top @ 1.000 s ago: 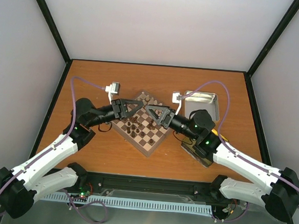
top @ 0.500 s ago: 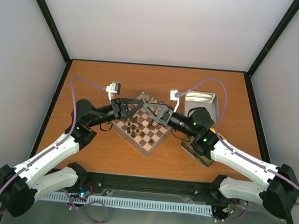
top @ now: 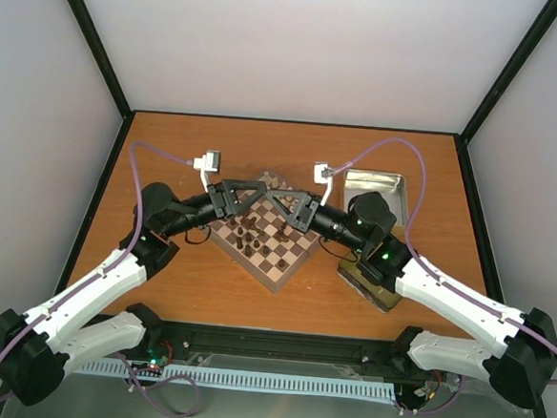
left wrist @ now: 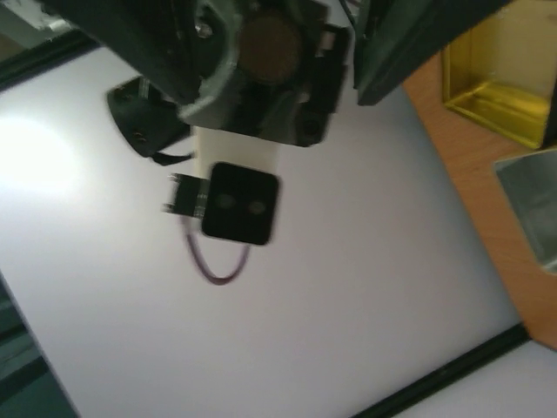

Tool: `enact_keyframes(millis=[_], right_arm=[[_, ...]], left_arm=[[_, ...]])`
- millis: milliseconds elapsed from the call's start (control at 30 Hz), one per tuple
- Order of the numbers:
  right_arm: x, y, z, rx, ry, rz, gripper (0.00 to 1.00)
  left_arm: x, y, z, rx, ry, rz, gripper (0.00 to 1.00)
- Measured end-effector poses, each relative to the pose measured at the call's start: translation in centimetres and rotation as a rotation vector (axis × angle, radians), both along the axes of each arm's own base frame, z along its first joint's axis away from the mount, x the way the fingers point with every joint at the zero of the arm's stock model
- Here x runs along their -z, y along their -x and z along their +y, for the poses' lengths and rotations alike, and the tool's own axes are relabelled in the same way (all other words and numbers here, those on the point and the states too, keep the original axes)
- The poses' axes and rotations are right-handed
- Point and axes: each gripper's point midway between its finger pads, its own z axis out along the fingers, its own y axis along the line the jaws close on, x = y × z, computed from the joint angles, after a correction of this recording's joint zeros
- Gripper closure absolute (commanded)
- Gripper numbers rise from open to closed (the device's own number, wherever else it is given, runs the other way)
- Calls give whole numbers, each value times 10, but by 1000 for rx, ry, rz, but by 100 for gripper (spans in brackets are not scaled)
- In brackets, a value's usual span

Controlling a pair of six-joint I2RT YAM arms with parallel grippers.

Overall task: Set up the chess pieces on the board
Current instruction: Place the chess piece on the chessboard.

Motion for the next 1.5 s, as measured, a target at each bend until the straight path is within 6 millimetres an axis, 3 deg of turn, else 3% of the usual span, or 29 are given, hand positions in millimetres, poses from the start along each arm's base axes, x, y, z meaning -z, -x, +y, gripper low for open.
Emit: enact_keyframes(millis=[133,300,433,600,733,1133,1500], right_arm=[[10,-4,-3,40,110,9,94],[41,-23,2,84,412,62,97],[102,-29,8,59,726,143,97],[189,-1,7,-55,1110,232,97],[224,13,6,-123,1314,250,97],[273,26,2,-231,1608,255,96],[291,23,-5,-237,1691,258,95]], left_arm=[[27,-17,8,-126,-111,31,21],[67,-39,59,-463,-320,87,15],[86,-41,111,-712,-508,65,13],[81,-39,157,-918,-695,-24,9],[71,-38,182,-1040,-794,-87,7],[77,-41,195,-1098,-900,-101,6],[74,-39,197,-1107,-892,-105,5]])
